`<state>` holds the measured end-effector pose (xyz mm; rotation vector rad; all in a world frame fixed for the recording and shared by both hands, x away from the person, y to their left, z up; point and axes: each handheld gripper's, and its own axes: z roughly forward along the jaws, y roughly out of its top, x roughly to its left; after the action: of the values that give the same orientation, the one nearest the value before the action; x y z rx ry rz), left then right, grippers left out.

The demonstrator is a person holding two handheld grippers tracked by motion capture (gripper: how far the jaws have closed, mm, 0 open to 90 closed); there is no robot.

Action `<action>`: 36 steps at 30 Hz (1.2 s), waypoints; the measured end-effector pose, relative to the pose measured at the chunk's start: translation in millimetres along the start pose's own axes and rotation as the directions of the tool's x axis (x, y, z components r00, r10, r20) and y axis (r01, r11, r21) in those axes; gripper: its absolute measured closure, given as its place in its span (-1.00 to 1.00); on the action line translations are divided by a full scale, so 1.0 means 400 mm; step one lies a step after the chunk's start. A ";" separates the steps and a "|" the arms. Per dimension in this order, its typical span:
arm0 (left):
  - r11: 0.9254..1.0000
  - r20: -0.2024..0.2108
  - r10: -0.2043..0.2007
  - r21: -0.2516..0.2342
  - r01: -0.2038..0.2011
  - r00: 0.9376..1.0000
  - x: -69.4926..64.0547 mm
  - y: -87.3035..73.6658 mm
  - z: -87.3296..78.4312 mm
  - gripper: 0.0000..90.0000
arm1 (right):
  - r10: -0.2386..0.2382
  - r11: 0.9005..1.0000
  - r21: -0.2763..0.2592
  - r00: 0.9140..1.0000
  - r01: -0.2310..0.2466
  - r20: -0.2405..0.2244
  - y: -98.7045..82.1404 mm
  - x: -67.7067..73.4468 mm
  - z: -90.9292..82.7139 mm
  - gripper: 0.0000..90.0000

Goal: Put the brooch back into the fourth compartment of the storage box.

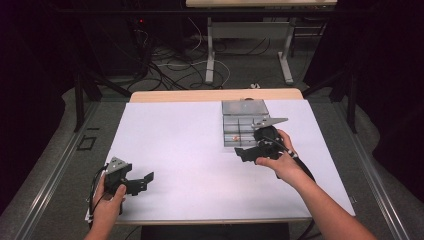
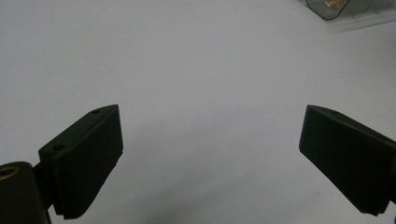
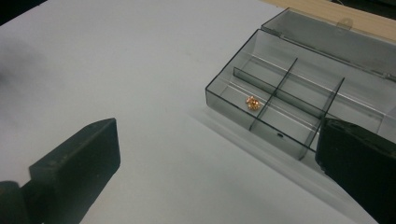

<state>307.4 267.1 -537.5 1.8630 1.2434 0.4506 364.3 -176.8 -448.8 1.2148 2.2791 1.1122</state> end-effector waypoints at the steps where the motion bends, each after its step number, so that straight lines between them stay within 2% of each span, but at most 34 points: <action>1: 1.000 0.001 0.000 0.001 0.000 1.000 0.000 0.000 0.000 -0.86 | 0.006 1.000 -0.001 1.000 -0.006 0.000 -0.010 -0.003 -0.004 -1.00; 12: 1.000 -0.001 0.009 0.000 -0.009 1.000 -0.003 0.001 0.000 -0.89 | 0.056 0.998 -0.034 0.998 -0.056 0.010 -0.125 -0.049 -0.028 -1.00; 20: 1.000 0.005 0.010 -0.002 -0.010 1.000 -0.004 0.000 0.000 -0.92 | 0.100 0.994 -0.057 0.994 -0.098 0.037 -0.203 -0.084 -0.040 -1.00; 34: 1.000 0.012 0.022 0.003 -0.022 1.000 -0.007 -0.001 0.002 -0.99 | 0.165 0.984 -0.088 0.982 -0.157 0.095 -0.292 -0.140 -0.046 -1.00; 36: 1.000 0.013 0.020 0.006 -0.020 1.000 -0.006 -0.002 0.004 -0.99 | 0.189 0.979 -0.093 0.976 -0.180 0.107 -0.301 -0.147 -0.047 -1.00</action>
<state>306.8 264.5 -538.6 1.8823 1.2202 0.4456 320.9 -273.5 -532.9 1.4416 2.0476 1.1561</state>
